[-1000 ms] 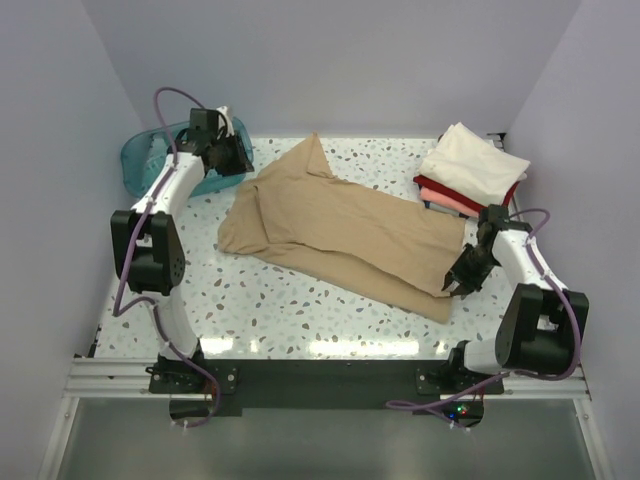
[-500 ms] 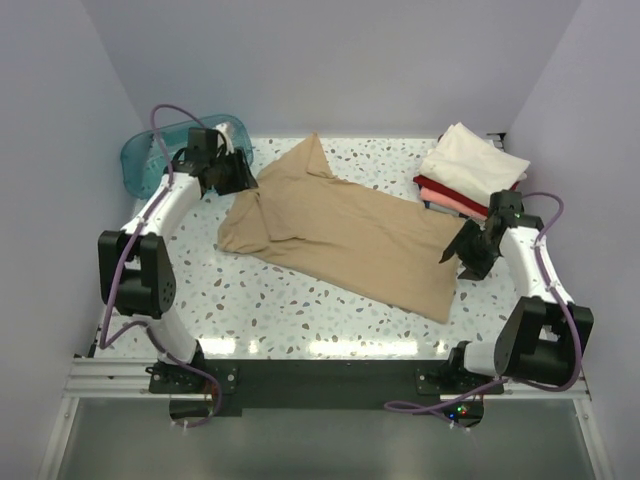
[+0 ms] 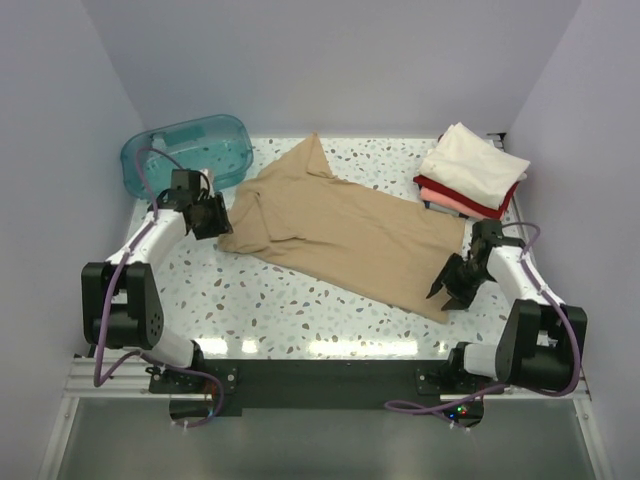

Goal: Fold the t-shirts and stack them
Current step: Fold the tshirt

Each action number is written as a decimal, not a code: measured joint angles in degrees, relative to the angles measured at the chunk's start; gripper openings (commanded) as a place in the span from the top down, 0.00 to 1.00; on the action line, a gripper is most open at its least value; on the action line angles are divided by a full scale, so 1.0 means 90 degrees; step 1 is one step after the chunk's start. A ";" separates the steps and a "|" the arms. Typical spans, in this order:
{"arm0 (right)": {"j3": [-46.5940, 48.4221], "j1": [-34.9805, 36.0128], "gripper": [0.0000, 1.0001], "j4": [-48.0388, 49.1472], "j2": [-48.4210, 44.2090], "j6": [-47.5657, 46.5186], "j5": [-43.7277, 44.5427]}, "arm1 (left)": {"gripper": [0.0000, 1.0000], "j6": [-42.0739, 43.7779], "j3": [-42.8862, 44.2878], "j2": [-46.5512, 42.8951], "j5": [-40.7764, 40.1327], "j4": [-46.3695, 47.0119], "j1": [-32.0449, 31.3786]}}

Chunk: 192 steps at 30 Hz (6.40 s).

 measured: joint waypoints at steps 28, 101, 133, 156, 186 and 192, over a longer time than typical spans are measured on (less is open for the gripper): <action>0.0066 0.0831 0.46 0.0357 0.1059 0.0187 0.0529 | 0.70 -0.0027 -0.0950 0.0379 0.0192 0.0855 0.0401; 0.0750 0.0845 0.45 -0.0287 0.2254 -0.0124 0.1190 | 0.57 0.0593 -0.1098 0.0148 -0.0299 0.0257 0.0556; 0.0806 0.0848 0.45 -0.0350 0.2329 -0.0124 0.1345 | 1.00 0.1331 -0.0590 -0.0219 -0.0379 -0.0012 0.0542; 0.0935 0.0845 0.44 -0.0520 0.2477 -0.0262 0.1528 | 0.49 0.0979 0.0049 0.0627 -0.2550 -0.1962 -0.0260; 0.1343 0.1566 0.45 0.0233 0.2322 -0.0189 0.1581 | 0.50 -0.0799 -0.1838 -0.0170 0.1095 0.0716 -0.0512; 0.1122 0.1588 0.45 0.0185 0.2363 -0.0158 0.1355 | 0.51 -0.0889 -0.2147 -0.0500 0.0843 0.0843 -0.0347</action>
